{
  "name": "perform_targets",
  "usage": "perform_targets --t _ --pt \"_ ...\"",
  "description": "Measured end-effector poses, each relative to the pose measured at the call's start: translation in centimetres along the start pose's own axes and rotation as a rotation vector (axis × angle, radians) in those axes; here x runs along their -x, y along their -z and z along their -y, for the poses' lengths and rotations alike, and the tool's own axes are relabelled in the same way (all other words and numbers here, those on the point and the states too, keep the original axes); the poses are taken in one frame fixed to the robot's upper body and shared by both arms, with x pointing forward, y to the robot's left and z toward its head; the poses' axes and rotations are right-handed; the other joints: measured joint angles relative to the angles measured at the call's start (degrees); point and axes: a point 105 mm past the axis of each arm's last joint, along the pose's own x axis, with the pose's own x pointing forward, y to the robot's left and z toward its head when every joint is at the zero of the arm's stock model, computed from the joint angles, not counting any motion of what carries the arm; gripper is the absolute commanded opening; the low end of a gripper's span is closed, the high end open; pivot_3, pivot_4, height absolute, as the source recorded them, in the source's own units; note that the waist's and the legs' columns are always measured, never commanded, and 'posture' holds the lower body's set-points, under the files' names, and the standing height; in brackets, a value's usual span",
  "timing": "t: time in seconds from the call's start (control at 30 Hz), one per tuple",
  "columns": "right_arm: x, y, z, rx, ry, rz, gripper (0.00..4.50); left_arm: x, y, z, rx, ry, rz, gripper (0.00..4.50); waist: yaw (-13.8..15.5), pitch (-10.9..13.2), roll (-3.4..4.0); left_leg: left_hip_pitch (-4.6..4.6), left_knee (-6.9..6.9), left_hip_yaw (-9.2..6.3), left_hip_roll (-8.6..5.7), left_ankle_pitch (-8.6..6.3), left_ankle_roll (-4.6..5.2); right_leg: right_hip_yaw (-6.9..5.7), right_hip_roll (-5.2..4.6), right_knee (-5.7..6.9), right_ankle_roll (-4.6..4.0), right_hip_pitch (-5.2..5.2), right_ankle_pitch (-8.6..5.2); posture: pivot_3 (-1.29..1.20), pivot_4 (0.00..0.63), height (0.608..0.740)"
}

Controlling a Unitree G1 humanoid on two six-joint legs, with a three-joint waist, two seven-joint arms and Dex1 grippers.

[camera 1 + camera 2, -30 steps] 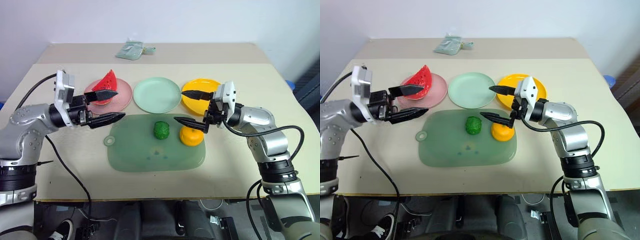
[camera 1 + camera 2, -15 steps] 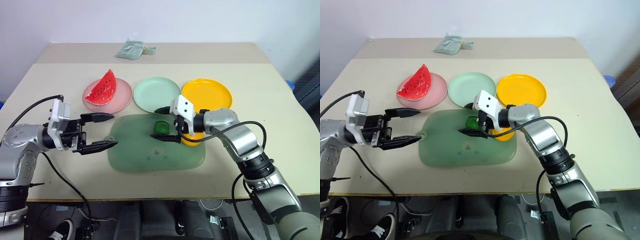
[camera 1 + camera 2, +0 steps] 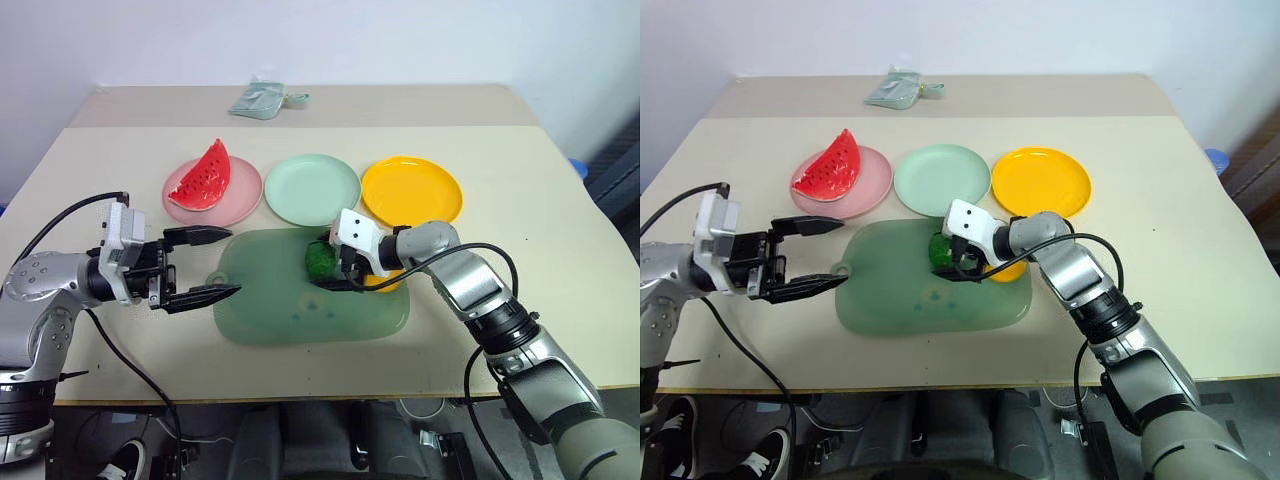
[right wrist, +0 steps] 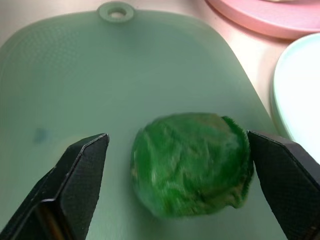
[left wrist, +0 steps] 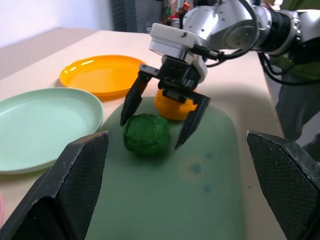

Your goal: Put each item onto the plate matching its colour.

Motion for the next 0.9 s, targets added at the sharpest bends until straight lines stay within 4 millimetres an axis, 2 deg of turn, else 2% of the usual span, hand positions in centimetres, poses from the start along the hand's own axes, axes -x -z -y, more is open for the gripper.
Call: perform_targets --t 0.13,0.23,0.33,0.4,0.47,0.53,0.67,0.73,0.8,0.9 --pt "-0.2 -1.0 0.3 -0.027 0.017 0.057 3.34 -0.1 0.0 -0.2 0.006 -0.014 0.004 4.5 0.0 0.0 0.0 0.0 0.0 0.0 0.0 0.0 0.0 0.0 0.0 0.01 0.0 0.0 0.0 0.0 0.15 0.74" --pt "0.2 -3.4 1.4 -0.054 0.049 0.164 3.34 -0.3 -0.5 -0.7 -0.005 -0.031 0.026 4.5 0.0 0.0 0.0 0.0 0.0 0.0 0.0 0.0 0.0 0.0 0.01 0.03 0.01 0.0 0.0 0.0 0.15 0.74" --pt "0.7 -6.7 4.5 -0.04 0.188 0.286 3.34 -0.2 -0.9 -2.4 -0.021 -0.108 0.043 4.5 0.0 0.0 0.0 0.01 0.0 0.0 0.0 0.0 0.0 0.0 0.02 0.05 0.0 -0.01 0.0 0.0 0.15 0.74" --pt "0.9 -7.8 7.4 -0.01 0.339 0.315 3.34 -0.2 -0.7 -3.8 -0.022 -0.194 0.052 4.5 0.0 0.0 0.0 0.0 -0.01 -0.01 0.0 0.0 0.0 0.0 0.02 0.04 0.01 -0.02 0.01 0.0 0.15 0.74" --pt "0.7 -7.7 9.3 -0.027 0.433 0.329 3.34 -0.1 -0.3 -4.7 -0.029 -0.25 0.052 4.5 -0.1 0.0 -0.01 -0.01 -0.03 0.02 -0.01 0.0 0.0 0.0 0.01 0.01 0.01 -0.01 0.01 0.0 0.15 0.74" --pt "0.0 -6.7 10.0 -0.062 0.465 0.319 3.34 -0.3 0.0 -4.9 -0.037 -0.265 0.047 4.5 -0.1 0.0 -0.01 -0.09 -0.05 0.04 -0.01 0.0 0.0 0.0 0.01 -0.03 0.01 -0.07 0.01 0.0 0.15 0.74" --pt "-2.3 -4.5 9.7 -0.108 0.461 0.288 4.45 -0.8 0.3 -4.9 -0.055 -0.269 0.042 4.5 -0.3 0.0 0.0 -0.56 0.02 0.05 -0.01 0.02 -0.02 0.04 0.0 0.17 0.01 -0.61 0.02 0.0 0.15 0.74" --pt "-2.9 -4.1 9.6 -0.115 0.458 0.285 4.45 -1.0 0.4 -4.9 -0.054 -0.263 0.043 4.5 -0.4 0.0 0.01 -0.6 0.03 0.04 0.0 0.03 -0.03 0.04 0.01 0.19 0.01 -0.67 0.02 0.0 0.15 0.74" --pt "-2.4 -4.3 10.2 -0.123 0.487 0.303 4.45 -1.0 0.3 -4.8 -0.055 -0.263 0.044 4.5 -0.4 0.0 0.01 -0.61 0.03 0.05 0.0 0.03 -0.03 0.04 0.0 0.19 0.01 -0.68 0.02 0.0 0.15 0.74" --pt "0.3 -5.5 11.9 -0.151 0.547 0.394 4.45 -0.9 0.1 -4.1 -0.039 -0.249 0.069 4.5 -0.1 0.0 0.01 -0.65 0.03 0.02 0.0 0.03 -0.03 0.04 -0.01 0.17 0.01 -0.68 0.02 0.0 0.15 0.74"
